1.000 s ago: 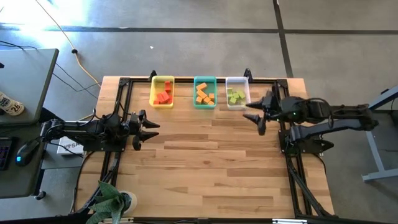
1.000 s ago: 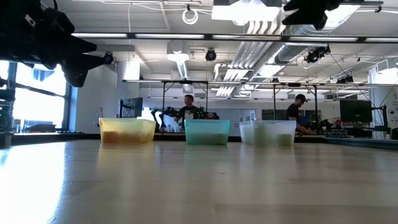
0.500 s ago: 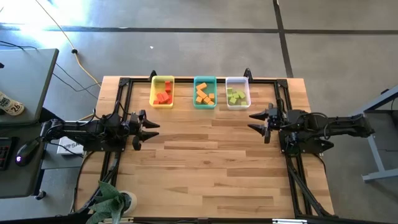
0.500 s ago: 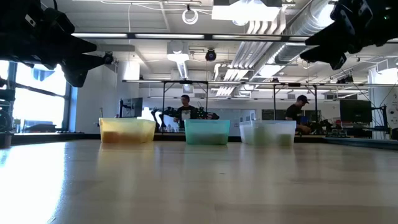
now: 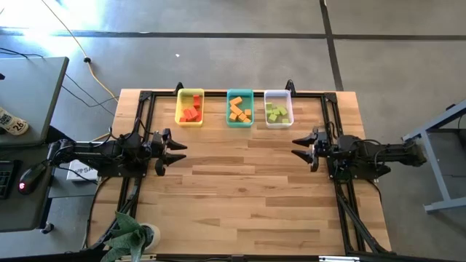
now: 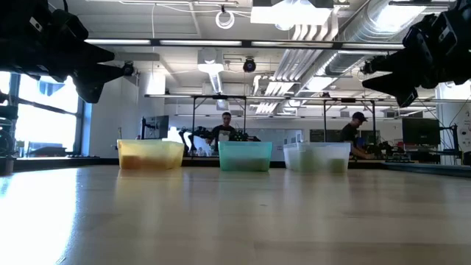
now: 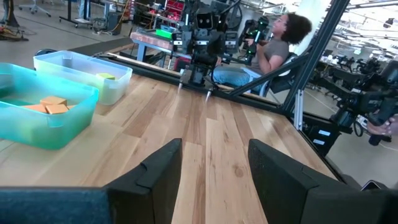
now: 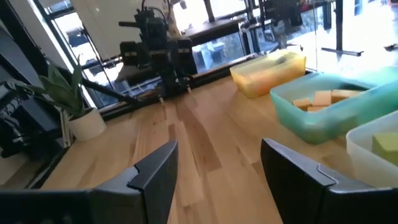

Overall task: Sort & place blocks by color
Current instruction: Return to Home Position

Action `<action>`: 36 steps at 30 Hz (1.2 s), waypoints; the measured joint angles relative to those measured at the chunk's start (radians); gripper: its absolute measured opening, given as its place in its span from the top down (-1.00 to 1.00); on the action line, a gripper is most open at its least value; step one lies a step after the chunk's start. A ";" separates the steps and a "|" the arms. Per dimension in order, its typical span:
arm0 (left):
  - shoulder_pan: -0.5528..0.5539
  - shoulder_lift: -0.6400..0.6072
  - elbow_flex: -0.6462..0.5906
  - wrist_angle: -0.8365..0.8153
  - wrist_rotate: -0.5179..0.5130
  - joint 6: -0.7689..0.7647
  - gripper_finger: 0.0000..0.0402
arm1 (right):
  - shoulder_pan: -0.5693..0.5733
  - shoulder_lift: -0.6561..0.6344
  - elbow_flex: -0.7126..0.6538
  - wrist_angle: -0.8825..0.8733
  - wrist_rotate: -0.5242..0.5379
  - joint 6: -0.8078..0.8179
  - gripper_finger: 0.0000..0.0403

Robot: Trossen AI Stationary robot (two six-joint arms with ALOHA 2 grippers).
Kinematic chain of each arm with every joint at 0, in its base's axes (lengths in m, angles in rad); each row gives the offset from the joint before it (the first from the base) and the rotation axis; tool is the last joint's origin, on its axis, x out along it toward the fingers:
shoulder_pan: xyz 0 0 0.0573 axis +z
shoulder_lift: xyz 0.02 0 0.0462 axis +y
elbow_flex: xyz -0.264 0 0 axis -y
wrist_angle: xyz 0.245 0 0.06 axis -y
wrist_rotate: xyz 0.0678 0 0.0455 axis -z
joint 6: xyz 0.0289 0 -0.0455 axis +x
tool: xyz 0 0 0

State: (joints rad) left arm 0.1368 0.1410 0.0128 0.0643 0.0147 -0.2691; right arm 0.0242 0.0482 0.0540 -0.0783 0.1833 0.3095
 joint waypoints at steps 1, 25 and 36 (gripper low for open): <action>0.000 0.000 0.000 0.000 0.000 0.000 0.14 | 0.000 -0.004 -0.002 0.003 0.000 -0.004 -0.07; 0.000 0.000 0.000 0.000 0.000 0.000 0.14 | 0.000 -0.009 -0.002 0.006 0.090 0.004 -0.07; 0.000 0.000 0.000 0.000 0.000 0.000 0.14 | 0.000 -0.009 -0.002 0.005 0.090 0.004 -0.07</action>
State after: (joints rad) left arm 0.1368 0.1410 0.0132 0.0647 0.0151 -0.2691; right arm 0.0242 0.0387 0.0521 -0.0731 0.2737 0.3134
